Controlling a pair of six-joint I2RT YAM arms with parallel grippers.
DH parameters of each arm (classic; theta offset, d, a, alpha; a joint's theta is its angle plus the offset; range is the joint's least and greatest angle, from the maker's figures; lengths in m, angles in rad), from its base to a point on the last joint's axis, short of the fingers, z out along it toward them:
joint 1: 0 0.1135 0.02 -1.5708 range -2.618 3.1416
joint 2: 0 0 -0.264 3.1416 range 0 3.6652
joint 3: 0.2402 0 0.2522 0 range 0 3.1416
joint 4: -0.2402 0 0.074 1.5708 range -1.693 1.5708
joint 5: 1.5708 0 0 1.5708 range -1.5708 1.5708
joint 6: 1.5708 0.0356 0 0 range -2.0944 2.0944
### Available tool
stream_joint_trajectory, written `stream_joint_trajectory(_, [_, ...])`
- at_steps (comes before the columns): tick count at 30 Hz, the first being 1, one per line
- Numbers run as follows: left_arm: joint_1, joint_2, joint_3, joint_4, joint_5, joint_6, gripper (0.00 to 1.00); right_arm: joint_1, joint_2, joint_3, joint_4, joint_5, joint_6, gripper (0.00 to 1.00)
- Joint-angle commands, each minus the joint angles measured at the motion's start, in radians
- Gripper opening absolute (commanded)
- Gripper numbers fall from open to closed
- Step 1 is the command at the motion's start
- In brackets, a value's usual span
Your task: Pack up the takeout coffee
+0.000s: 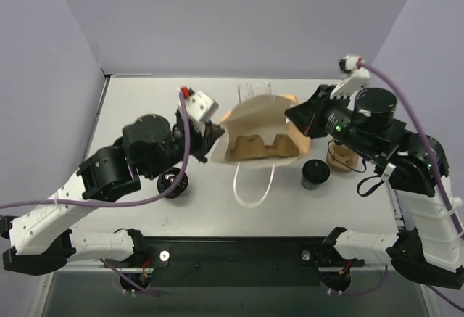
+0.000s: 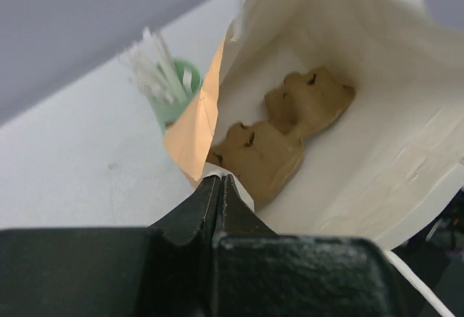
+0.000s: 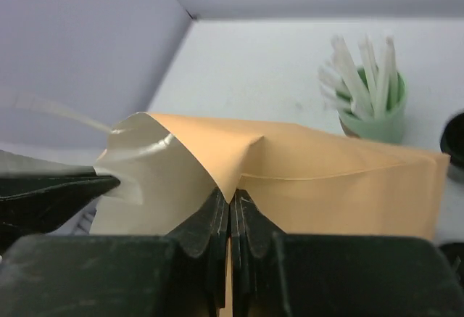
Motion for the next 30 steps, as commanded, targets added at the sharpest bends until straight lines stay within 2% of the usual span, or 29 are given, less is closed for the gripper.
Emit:
stream_joint_trajectory(1, [-0.006,0.010,0.091,-0.009,0.011,0.021,0.00,0.041,0.000,-0.026,0.020,0.035,0.017,0.00])
stream_joint_trajectory(2, [-0.011,-0.044,-0.051,0.057,0.059,-0.013,0.00,0.044,-0.108,-0.216,0.137,-0.005,0.074,0.00])
stream_joint_trajectory(3, [-0.032,-0.099,-0.148,0.179,0.064,-0.100,0.00,0.041,-0.152,-0.411,0.178,-0.019,0.126,0.00])
stream_joint_trajectory(4, [-0.046,-0.176,-0.266,0.221,0.031,-0.131,0.00,0.044,-0.187,-0.471,0.239,-0.025,0.174,0.00])
stream_joint_trajectory(6, [-0.055,-0.186,-0.283,0.241,0.011,-0.139,0.00,0.060,-0.223,-0.484,0.221,0.001,0.174,0.00])
stream_joint_trajectory(9, [-0.057,-0.117,-0.229,0.198,0.008,-0.109,0.00,0.058,-0.205,-0.448,0.175,0.015,0.131,0.00])
stream_joint_trajectory(13, [-0.061,-0.118,-0.293,0.251,0.026,-0.135,0.00,0.060,-0.195,-0.459,0.184,0.018,0.141,0.00])
stream_joint_trajectory(18, [-0.077,-0.135,-0.322,0.226,0.031,-0.136,0.00,0.064,-0.212,-0.488,0.171,0.029,0.142,0.01])
stream_joint_trajectory(21, [-0.077,-0.146,-0.353,0.211,0.054,-0.132,0.00,0.064,-0.227,-0.499,0.142,0.010,0.071,0.20])
stream_joint_trajectory(22, [-0.077,-0.149,-0.356,0.208,0.058,-0.130,0.00,0.064,-0.226,-0.475,0.125,0.019,0.047,0.32])
stream_joint_trajectory(25, [-0.077,-0.149,-0.365,0.202,0.060,-0.128,0.00,0.064,-0.226,-0.421,0.059,0.061,-0.057,0.48])
stream_joint_trajectory(29, [-0.078,-0.149,-0.376,0.215,0.064,-0.124,0.00,0.064,-0.238,-0.318,0.013,0.084,-0.184,0.53])
stream_joint_trajectory(30, [-0.077,-0.152,-0.382,0.218,0.064,-0.121,0.00,0.064,-0.252,-0.312,0.025,0.066,-0.268,0.53])
